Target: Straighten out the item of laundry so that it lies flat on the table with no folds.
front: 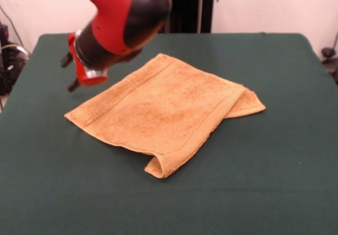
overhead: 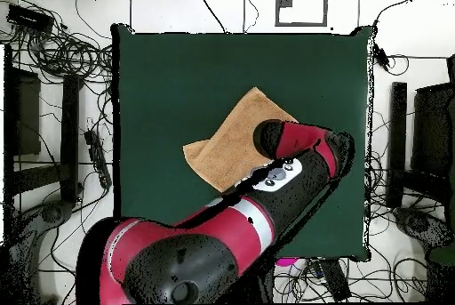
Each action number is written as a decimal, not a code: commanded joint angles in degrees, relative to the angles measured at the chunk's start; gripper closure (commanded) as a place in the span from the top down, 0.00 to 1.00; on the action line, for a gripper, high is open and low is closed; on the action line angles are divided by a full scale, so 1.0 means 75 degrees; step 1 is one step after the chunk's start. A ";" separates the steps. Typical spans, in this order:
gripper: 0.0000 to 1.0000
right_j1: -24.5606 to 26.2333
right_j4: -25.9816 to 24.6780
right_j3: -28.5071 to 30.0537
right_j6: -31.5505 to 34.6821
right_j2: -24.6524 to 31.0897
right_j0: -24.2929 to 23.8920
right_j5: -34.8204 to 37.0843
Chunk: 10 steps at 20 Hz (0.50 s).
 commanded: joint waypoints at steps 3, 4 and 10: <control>1.00 -0.1148 -0.0571 0.1107 -0.1620 0.2566 -0.0047 0.0355; 1.00 -0.1295 -0.0529 0.1252 -0.1417 0.2788 -0.0077 -0.0033; 1.00 -0.1909 -0.0603 0.1322 -0.0852 0.3367 -0.0087 -0.0786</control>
